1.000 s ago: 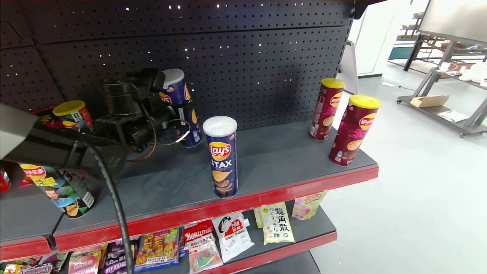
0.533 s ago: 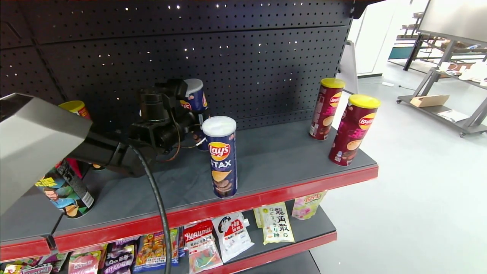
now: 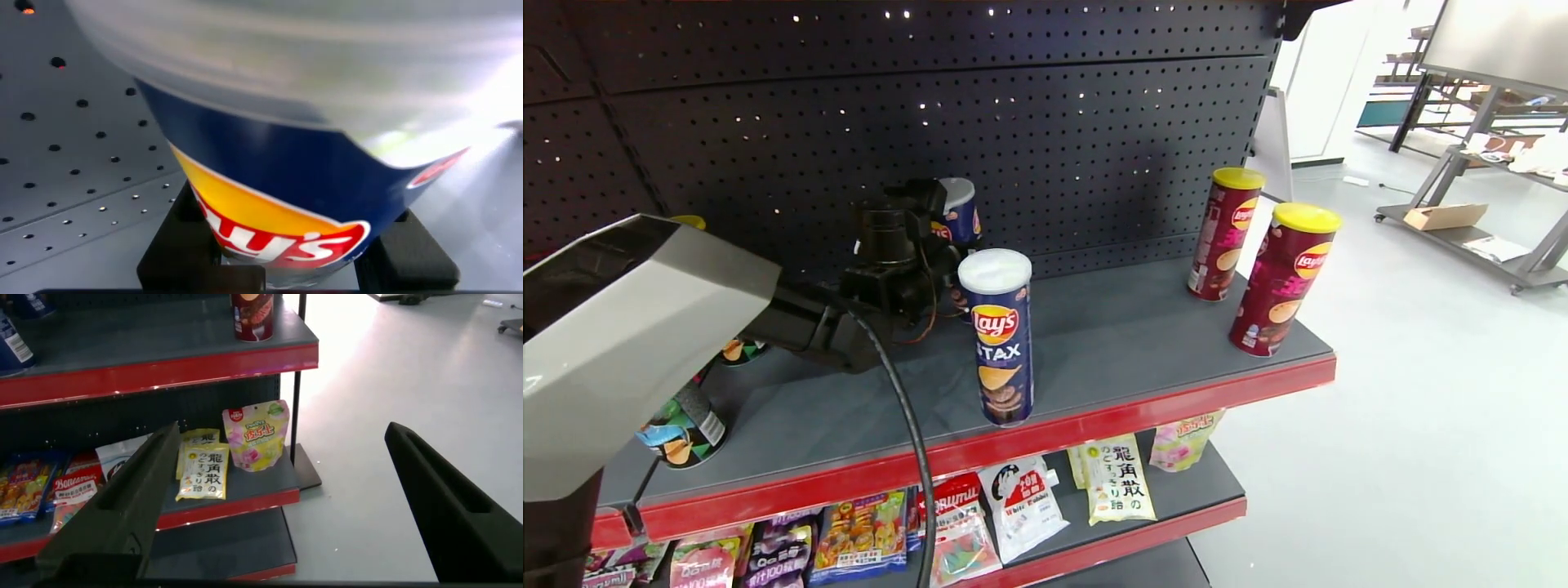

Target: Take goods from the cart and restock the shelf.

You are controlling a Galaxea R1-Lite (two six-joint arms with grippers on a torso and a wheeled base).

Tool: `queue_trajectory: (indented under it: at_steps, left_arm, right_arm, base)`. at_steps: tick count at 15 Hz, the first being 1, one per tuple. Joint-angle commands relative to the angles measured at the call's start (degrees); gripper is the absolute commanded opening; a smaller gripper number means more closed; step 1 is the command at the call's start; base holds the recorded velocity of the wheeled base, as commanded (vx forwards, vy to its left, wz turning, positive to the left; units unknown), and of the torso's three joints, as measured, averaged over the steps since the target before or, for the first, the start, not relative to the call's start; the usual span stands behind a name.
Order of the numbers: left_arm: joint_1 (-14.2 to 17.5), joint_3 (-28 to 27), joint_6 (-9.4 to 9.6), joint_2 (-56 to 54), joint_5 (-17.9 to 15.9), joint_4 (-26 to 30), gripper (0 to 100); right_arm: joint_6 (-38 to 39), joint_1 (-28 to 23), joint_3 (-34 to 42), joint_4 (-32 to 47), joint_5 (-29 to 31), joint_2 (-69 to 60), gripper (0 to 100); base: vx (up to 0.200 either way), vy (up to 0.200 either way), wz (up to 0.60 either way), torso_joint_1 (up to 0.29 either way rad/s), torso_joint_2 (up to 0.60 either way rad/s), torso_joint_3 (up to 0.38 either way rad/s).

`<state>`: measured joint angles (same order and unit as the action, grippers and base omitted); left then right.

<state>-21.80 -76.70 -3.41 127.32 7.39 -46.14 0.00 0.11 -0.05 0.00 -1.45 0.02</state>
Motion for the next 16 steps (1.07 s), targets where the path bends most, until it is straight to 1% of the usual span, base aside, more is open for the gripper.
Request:
queue_trajectory:
  at_steps: [1,3,7,9,12,16]
  left_arm:
    - [-0.3,-1.7,-0.01,1.4,0.8,-0.1,0]
    - [-1.1,-3.0,-0.10,2.1,2.6,0.0,0]
    - [-1.1,-3.2,-0.01,2.8,2.8,0.0,0]
    - [-2.1,-3.2,-0.19,2.9,3.0,0.9,0]
    - [-2.2,-3.5,-0.10,2.7,3.0,3.6,0]
    - [-2.2,-3.4,-0.19,2.8,3.0,4.6,0]
  right_arm:
    - [0.0,0.1,0.0,0.0,0.0,0.0,100]
    - [0.0,0.0,0.0,0.0,0.0,0.0,100]
    - [0.0,0.0,0.0,0.0,0.0,0.0,100]
    - [0.0,0.0,0.0,0.0,0.0,0.0,100]
    - [0.0,0.1,0.0,0.0,0.0,0.0,100]
    - [0.0,0.0,0.0,0.0,0.0,0.0,100]
  base:
    - [0.000,0.000,0.00,0.000,0.00,0.000]
    - [0.000,0.000,0.00,0.000,0.00,0.000]
    - [0.000,0.000,0.00,0.000,0.00,0.000]
    - [0.000,0.000,0.00,0.000,0.00,0.000]
    - [0.000,0.000,0.00,0.000,0.00,0.000]
    - [0.000,0.000,0.00,0.000,0.00,0.000]
